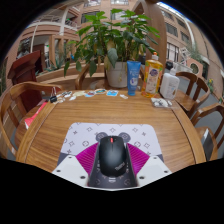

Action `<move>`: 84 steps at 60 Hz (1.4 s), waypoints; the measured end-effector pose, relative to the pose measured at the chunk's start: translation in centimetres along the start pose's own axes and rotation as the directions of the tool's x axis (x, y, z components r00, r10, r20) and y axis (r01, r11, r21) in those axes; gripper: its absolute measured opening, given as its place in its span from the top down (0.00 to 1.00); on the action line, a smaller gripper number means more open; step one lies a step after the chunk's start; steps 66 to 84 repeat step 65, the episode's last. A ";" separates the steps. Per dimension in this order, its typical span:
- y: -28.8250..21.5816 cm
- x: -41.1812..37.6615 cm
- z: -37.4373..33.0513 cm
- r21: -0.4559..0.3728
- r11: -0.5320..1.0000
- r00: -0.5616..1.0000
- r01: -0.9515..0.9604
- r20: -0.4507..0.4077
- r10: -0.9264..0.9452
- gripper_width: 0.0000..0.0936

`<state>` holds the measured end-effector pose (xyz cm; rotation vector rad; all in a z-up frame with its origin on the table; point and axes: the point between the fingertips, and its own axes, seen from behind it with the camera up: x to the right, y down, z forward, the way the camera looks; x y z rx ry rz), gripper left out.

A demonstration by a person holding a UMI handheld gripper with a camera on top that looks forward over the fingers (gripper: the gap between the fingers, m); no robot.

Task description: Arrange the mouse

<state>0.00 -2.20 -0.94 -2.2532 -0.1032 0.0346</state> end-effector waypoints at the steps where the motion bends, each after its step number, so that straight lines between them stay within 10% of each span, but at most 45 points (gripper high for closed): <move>1: 0.1 0.0 -0.1 0.003 1.000 1.000 0.004 -0.003 -0.004 0.46; 7: -0.5 -0.4 -1.9 0.025 1.000 1.000 0.001 0.002 -0.001 0.08; 48: 0.2 -1.0 -25.8 0.197 0.979 0.998 0.050 -0.046 -0.041 0.09; 84: 1.9 -1.3 -29.0 0.214 0.976 0.998 0.049 -0.057 -0.037 0.09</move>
